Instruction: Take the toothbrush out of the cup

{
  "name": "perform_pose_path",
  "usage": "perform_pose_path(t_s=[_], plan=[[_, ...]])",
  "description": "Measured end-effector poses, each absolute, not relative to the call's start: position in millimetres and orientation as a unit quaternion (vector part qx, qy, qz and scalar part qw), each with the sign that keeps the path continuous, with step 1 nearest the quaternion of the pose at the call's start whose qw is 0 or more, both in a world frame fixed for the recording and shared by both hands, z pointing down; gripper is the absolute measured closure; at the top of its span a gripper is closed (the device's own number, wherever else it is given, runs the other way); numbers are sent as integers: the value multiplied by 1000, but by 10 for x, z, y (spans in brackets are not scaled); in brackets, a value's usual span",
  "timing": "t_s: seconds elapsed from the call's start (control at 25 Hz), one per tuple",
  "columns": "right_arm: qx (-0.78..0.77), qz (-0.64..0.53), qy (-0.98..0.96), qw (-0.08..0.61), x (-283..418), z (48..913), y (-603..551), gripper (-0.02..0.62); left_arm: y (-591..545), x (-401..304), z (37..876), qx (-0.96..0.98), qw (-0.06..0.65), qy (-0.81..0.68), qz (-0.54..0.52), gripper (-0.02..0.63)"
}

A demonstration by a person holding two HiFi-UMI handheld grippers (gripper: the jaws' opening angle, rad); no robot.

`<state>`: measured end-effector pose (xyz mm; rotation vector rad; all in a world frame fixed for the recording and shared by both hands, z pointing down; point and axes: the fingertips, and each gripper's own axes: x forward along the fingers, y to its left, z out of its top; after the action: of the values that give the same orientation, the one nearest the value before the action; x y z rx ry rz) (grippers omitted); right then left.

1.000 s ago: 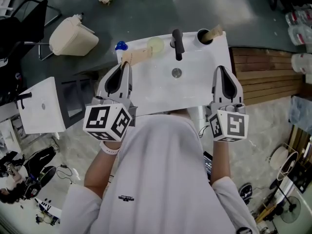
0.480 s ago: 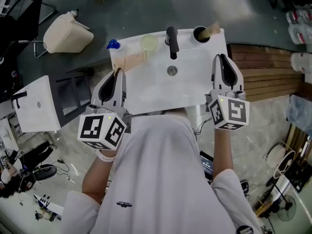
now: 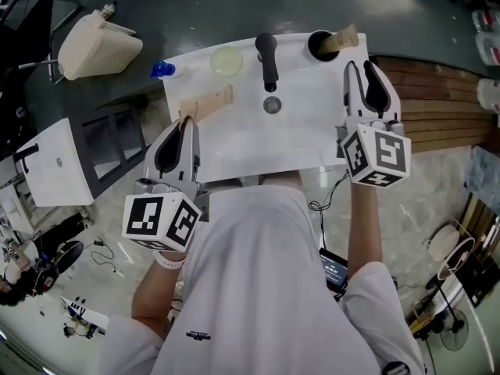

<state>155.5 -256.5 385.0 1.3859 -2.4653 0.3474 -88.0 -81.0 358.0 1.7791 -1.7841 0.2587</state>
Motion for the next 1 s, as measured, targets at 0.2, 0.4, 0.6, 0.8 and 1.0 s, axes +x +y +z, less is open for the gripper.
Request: perform_pose_path(t_s=[0.2,0.4,0.6,0.8,1.0], plan=[[484,129,-851,158,1610,4135,-2836,494,-864,-838,3789,659,314,-674,112,600],[481,137,-849,171,1559,4386,-3024,485,-921,-854,3966,653,323,-675,120,600],[484,138,-845,180,1564,4492,-3150,483,-963,-828,4052,648,332,-674,126,600],[479,142,-845,192,1554,4568,-3177,534,-956,-812,4105,645,337,-674,127,600],[477,140,-846,191,1503,4570,-3131,545,-926,-861,4105,647,334,-673,126,600]])
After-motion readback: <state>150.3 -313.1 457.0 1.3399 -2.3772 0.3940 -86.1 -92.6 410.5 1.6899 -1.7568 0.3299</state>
